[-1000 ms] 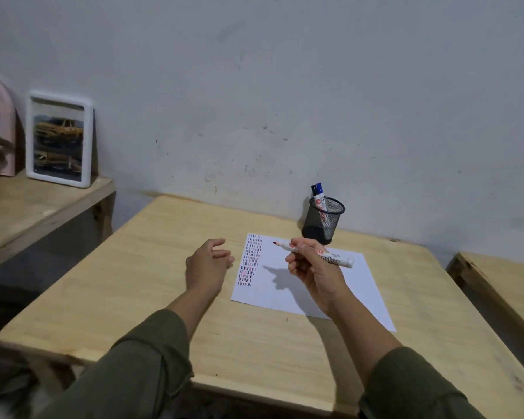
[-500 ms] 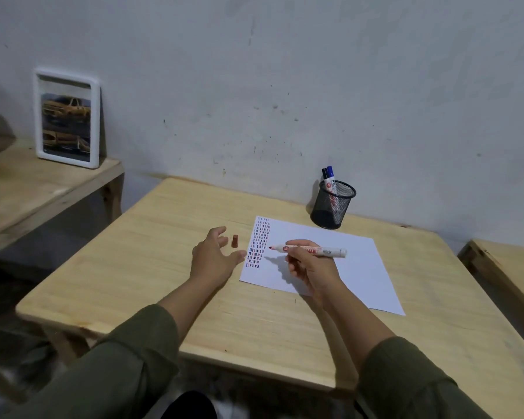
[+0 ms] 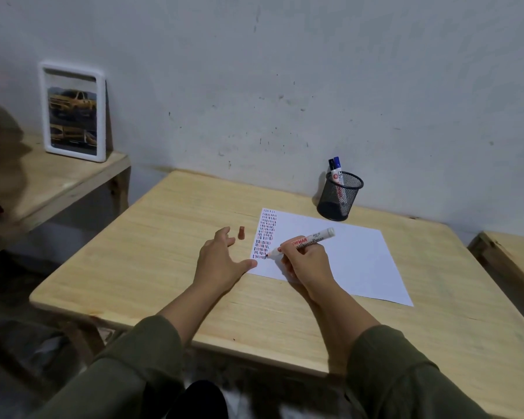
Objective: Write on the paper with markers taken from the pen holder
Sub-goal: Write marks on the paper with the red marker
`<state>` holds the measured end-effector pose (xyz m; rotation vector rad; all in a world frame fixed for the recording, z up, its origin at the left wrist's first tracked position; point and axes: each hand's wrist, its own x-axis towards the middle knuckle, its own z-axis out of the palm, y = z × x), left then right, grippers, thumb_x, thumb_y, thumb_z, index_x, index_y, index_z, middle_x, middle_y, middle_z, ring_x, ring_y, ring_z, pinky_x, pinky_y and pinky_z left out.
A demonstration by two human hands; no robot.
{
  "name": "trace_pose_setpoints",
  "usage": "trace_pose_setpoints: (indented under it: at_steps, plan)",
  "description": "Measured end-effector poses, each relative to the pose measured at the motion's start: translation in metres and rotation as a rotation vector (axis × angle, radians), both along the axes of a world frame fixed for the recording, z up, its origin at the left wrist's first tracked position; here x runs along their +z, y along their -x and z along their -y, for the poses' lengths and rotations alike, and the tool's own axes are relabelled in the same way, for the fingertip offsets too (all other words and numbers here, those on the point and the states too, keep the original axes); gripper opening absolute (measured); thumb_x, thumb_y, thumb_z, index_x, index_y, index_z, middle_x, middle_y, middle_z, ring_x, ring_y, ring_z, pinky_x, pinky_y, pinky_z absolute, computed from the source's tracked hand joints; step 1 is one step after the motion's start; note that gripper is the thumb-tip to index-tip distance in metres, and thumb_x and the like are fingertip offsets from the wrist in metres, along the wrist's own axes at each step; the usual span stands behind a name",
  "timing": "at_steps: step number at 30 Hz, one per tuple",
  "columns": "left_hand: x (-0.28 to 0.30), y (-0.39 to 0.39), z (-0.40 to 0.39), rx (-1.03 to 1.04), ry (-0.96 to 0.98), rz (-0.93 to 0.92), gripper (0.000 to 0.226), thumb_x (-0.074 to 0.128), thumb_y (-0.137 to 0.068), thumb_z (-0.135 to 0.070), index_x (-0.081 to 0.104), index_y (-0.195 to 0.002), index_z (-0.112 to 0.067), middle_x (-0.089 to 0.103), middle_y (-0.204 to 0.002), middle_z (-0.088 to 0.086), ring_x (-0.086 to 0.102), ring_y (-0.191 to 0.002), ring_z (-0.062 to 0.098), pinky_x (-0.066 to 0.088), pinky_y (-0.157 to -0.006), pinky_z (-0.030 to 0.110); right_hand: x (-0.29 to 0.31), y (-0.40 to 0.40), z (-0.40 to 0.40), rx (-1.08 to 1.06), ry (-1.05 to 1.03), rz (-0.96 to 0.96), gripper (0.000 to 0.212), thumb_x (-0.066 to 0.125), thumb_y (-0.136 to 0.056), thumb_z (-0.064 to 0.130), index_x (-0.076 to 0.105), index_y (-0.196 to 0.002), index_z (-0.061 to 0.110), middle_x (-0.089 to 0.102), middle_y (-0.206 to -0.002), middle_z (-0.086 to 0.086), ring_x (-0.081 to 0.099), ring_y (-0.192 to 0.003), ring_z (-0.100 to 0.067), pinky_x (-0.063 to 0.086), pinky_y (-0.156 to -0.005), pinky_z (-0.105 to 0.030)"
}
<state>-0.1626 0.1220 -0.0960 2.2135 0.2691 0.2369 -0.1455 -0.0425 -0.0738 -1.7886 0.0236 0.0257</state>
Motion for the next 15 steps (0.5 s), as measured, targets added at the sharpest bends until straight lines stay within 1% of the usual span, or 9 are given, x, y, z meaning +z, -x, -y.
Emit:
trace_pose_setpoints:
  at_steps: [4, 7, 12, 15]
  plan:
    - [-0.0004, -0.0007, 0.0001, -0.002, -0.007, 0.001, 0.094, 0.079, -0.067, -0.034, 0.028, -0.144, -0.015, 0.056, -0.136, 0.001, 0.037, -0.132, 0.021, 0.029, -0.1, 0.025, -0.0008, 0.0013, 0.0011, 0.003, 0.031, 0.007, 0.025, 0.055, -0.084, 0.014, 0.067, -0.062, 0.014, 0.059, -0.049, -0.001, 0.051, -0.042, -0.011, 0.043, -0.044, -0.02]
    - [-0.0004, -0.0007, -0.0001, -0.005, -0.014, -0.001, 0.094, 0.079, -0.068, -0.034, 0.028, -0.144, -0.014, 0.055, -0.136, 0.001, 0.037, -0.132, 0.022, 0.029, -0.1, 0.025, -0.0007, 0.0011, 0.0008, 0.001, 0.042, 0.012, 0.023, 0.055, -0.085, 0.014, 0.066, -0.066, 0.013, 0.06, -0.05, 0.0, 0.053, -0.043, -0.01, 0.044, -0.045, -0.019]
    - [-0.0003, -0.0011, 0.0002, -0.005, 0.006, -0.004, 0.094, 0.079, -0.068, -0.033, 0.027, -0.145, -0.015, 0.055, -0.137, 0.001, 0.037, -0.133, 0.021, 0.025, -0.091, 0.019, 0.0005, 0.0036, 0.0006, 0.013, -0.008, 0.018, 0.021, 0.057, -0.084, 0.012, 0.066, -0.065, 0.014, 0.06, -0.051, 0.0, 0.052, -0.041, -0.007, 0.042, -0.042, -0.016]
    - [-0.0008, -0.0011, 0.0008, -0.004, 0.006, -0.001, 0.095, 0.079, -0.068, -0.032, 0.027, -0.145, -0.014, 0.054, -0.137, 0.002, 0.036, -0.133, 0.021, 0.024, -0.09, 0.019, 0.0001, 0.0035, 0.0012, 0.027, 0.003, 0.026, 0.019, 0.057, -0.083, 0.013, 0.066, -0.066, 0.013, 0.059, -0.05, 0.0, 0.052, -0.041, -0.007, 0.042, -0.042, -0.017]
